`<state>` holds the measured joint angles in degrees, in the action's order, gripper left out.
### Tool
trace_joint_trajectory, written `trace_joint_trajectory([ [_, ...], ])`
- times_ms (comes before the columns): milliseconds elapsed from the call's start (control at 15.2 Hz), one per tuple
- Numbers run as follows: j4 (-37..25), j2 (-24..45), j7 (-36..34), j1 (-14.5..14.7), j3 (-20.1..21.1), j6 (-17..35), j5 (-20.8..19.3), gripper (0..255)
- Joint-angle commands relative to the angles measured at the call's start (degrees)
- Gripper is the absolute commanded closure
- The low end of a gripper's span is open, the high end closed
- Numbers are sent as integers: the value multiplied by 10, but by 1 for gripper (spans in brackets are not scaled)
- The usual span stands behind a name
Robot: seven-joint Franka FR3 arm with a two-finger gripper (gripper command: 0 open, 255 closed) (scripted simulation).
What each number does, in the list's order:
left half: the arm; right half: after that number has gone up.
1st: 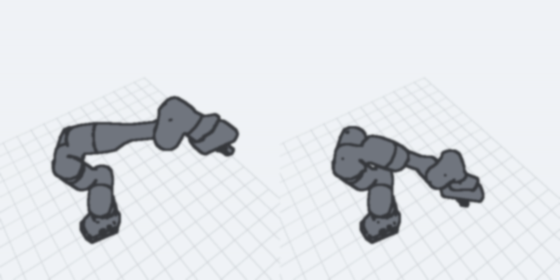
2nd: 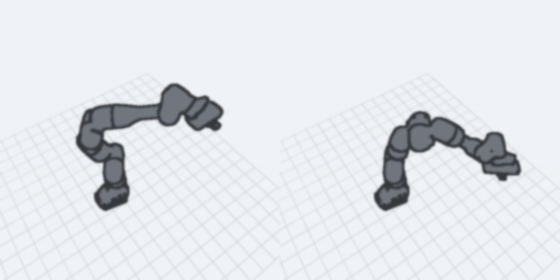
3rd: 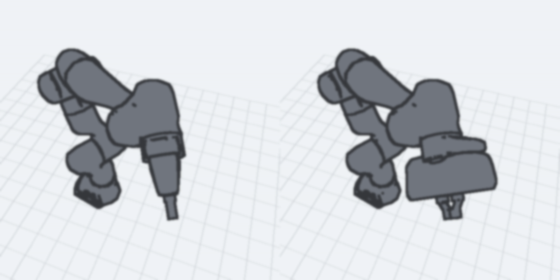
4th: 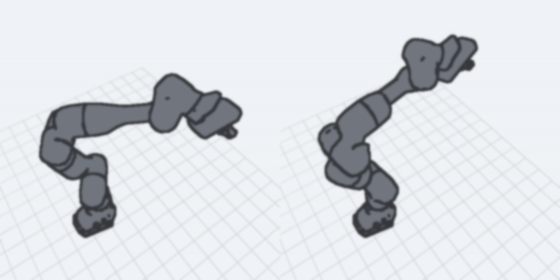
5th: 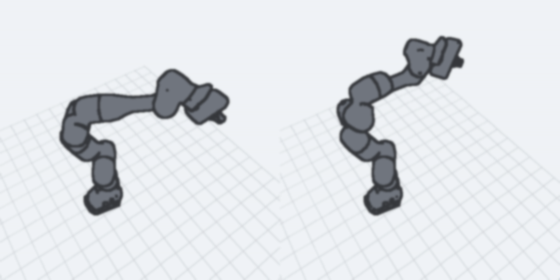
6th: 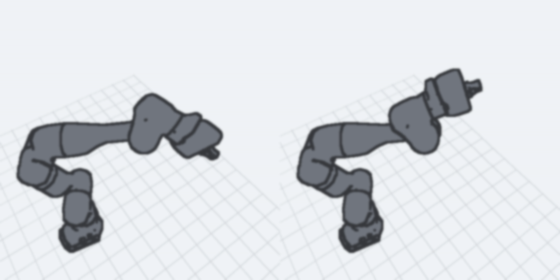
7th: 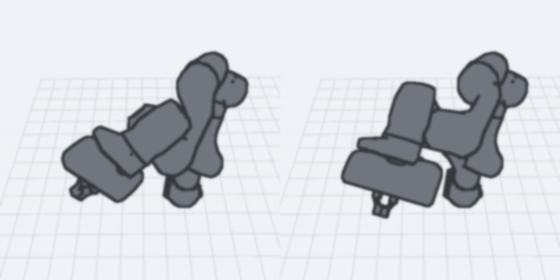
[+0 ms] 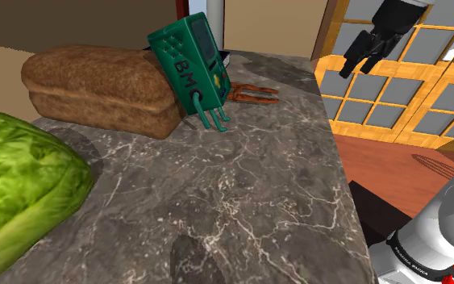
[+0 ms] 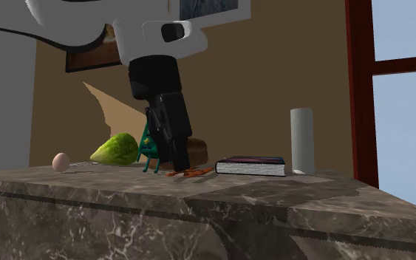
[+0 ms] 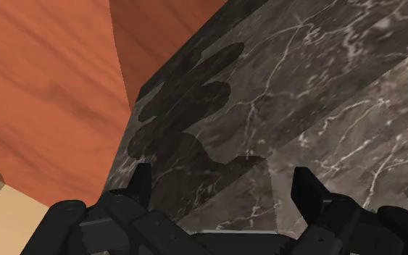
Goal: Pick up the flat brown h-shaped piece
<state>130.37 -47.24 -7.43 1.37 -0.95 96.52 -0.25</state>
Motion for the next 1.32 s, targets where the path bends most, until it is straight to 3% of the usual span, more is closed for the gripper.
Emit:
trace_joint_trajectory([
  [0,0,0,0,0,0,0,0,0],
  [726,-136,168,-320,-38,171,-17,64,0],
  [1254,-320,363,-561,-66,277,-45,41,0],
])
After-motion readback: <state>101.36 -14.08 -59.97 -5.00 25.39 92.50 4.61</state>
